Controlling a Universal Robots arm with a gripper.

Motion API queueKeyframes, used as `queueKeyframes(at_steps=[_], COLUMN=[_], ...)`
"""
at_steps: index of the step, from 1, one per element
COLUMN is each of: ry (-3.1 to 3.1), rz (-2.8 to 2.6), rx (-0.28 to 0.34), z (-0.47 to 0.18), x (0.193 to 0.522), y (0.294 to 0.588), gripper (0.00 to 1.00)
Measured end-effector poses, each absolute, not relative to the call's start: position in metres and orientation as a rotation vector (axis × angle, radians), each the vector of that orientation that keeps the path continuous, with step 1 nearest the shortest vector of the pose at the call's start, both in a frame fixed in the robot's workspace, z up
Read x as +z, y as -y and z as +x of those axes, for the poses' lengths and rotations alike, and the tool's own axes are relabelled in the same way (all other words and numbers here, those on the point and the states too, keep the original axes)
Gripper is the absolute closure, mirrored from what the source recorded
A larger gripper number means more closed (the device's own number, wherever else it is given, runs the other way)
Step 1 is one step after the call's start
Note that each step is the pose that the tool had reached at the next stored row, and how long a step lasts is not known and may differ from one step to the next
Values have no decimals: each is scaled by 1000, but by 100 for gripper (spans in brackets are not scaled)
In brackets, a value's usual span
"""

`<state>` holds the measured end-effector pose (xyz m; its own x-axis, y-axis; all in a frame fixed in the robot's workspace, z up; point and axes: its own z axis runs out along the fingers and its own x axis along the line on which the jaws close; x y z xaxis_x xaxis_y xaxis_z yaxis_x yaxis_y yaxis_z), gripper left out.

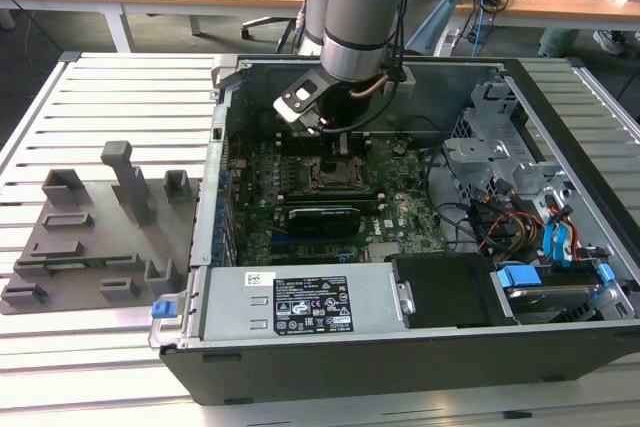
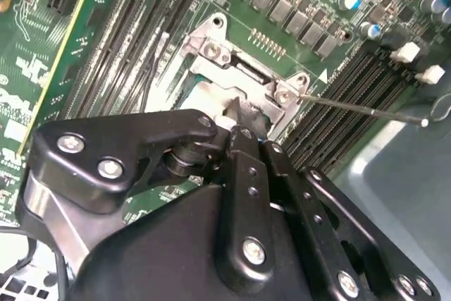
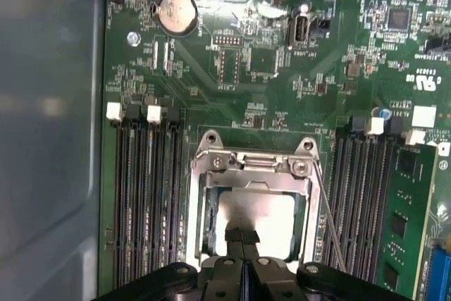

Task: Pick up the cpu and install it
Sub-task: 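Close the cpu cover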

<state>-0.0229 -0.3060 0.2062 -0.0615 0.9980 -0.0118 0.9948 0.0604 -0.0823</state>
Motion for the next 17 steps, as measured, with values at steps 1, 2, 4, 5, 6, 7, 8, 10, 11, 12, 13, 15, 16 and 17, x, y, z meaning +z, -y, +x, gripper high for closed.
queueKeyframes(at_steps=[1, 2, 4, 5, 6, 7, 8, 10, 11, 12, 13, 15, 16, 17], ry=[2252, 2252, 2252, 2252, 2252, 2252, 2252, 2252, 2252, 2252, 2252, 2252, 2252, 2252], rz=[-2119, -2119, -2119, -2119, -2119, -2119, -2119, -2119, -2119, -2119, -2119, -2119, -2119, -2119], rx=[107, 107, 107, 106, 107, 107, 107, 107, 107, 107, 107, 106, 106, 107], z=[-23, -23, -23, -23, -23, -23, -23, -23, -23, -23, -23, -23, -23, -23], x=[211, 216, 226, 231, 236, 240, 246, 263, 272, 276, 278, 278, 278, 279], y=[306, 306, 306, 306, 306, 306, 306, 306, 306, 306, 306, 306, 306, 306], gripper=[89, 89, 89, 89, 89, 89, 89, 89, 89, 89, 89, 89, 89, 89])
